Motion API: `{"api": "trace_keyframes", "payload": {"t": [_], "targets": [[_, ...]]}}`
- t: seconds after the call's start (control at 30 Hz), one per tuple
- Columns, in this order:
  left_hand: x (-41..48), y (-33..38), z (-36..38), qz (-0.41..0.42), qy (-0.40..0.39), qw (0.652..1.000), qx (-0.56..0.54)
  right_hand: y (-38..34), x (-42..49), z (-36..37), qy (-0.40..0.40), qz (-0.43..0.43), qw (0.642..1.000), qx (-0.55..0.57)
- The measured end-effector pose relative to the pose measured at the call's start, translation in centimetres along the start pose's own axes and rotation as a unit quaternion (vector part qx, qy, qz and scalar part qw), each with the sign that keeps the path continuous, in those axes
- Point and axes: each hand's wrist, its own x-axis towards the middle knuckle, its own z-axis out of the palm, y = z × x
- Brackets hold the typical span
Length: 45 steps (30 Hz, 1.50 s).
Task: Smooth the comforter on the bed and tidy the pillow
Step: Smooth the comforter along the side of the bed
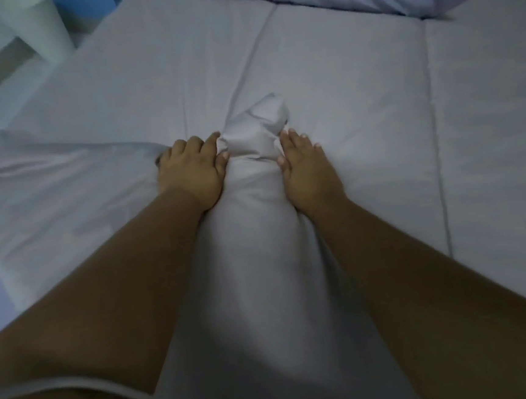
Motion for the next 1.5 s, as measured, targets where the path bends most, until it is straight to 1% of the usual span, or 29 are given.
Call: {"api": "trace_keyframes", "payload": {"t": [0.1,0.2,0.33,0.43,0.5,0.6,0.67,0.73,0.8,0.9,1.0,1.1,1.23,1.27,1.33,1.37,1.4,1.43,1.47,1.5], "targets": [[-0.6,0.5,-1.5,0.007,-0.004,0.999,0.033,-0.2,-0.9,-0.4,-0.009,0.005,0.999,0.033],[-2.6,-0.1,-2.8,0.025,0.000,0.999,0.033,-1.6,-3.1,-0.7,-0.012,0.018,0.997,0.070],[-5.4,-2.4,-5.1,0.034,-0.024,0.998,0.056,-5.0,-6.9,-1.1,-0.018,0.032,0.989,0.143],[-8.9,-5.1,-7.4,0.032,-0.044,0.994,0.095,-8.8,-10.5,-1.0,-0.029,0.043,0.978,0.202],[-12.0,-7.4,-9.0,0.035,-0.048,0.991,0.120,-11.6,-13.2,-0.4,-0.041,0.035,0.972,0.230],[-17.9,-11.2,-12.0,0.051,-0.058,0.985,0.151,-16.0,-17.8,0.9,-0.069,-0.009,0.964,0.256],[-21.9,-14.0,-13.8,0.054,-0.075,0.981,0.168,-19.0,-20.9,1.6,-0.099,-0.051,0.960,0.257],[-25.7,-16.7,-15.2,0.045,-0.113,0.974,0.192,-21.6,-23.5,1.9,-0.139,-0.086,0.954,0.253],[-29.0,-19.3,-16.0,0.034,-0.150,0.963,0.222,-23.3,-25.1,2.3,-0.159,-0.112,0.952,0.237],[-32.7,-22.6,-16.2,0.040,-0.181,0.950,0.251,-25.0,-25.8,3.4,-0.156,-0.137,0.965,0.160],[-34.4,-24.8,-14.9,0.029,-0.195,0.948,0.250,-26.8,-25.0,5.4,-0.163,-0.140,0.973,0.081],[-34.9,-27.1,-12.1,0.014,-0.208,0.955,0.213,-28.9,-23.9,8.1,-0.165,-0.168,0.972,0.014],[-35.6,-29.5,-9.0,0.002,-0.190,0.970,0.154,-30.7,-22.1,11.3,-0.131,-0.201,0.969,-0.058],[-35.5,-30.2,-8.4,-0.025,-0.193,0.973,0.125,-31.1,-21.6,11.8,-0.119,-0.206,0.969,-0.067],[-35.1,-31.9,-7.3,-0.129,-0.208,0.969,0.035,-32.1,-20.5,12.5,-0.104,-0.214,0.968,-0.079],[-34.8,-32.5,-6.9,-0.161,-0.191,0.968,-0.002,-32.5,-20.0,12.7,-0.104,-0.215,0.968,-0.080],[-34.7,-32.8,-6.3,-0.180,-0.136,0.974,-0.036,-32.9,-19.5,12.9,-0.106,-0.215,0.967,-0.081],[-34.5,-32.8,-6.0,-0.190,-0.060,0.978,-0.060,-33.2,-19.1,13.1,-0.108,-0.215,0.967,-0.081],[-34.2,-32.7,-5.6,-0.214,0.001,0.974,-0.073,-33.5,-18.7,13.2,-0.105,-0.216,0.967,-0.082],[-34.0,-32.5,-5.3,-0.276,0.023,0.954,-0.116,-33.8,-18.4,13.4,-0.098,-0.218,0.968,-0.083]]}}
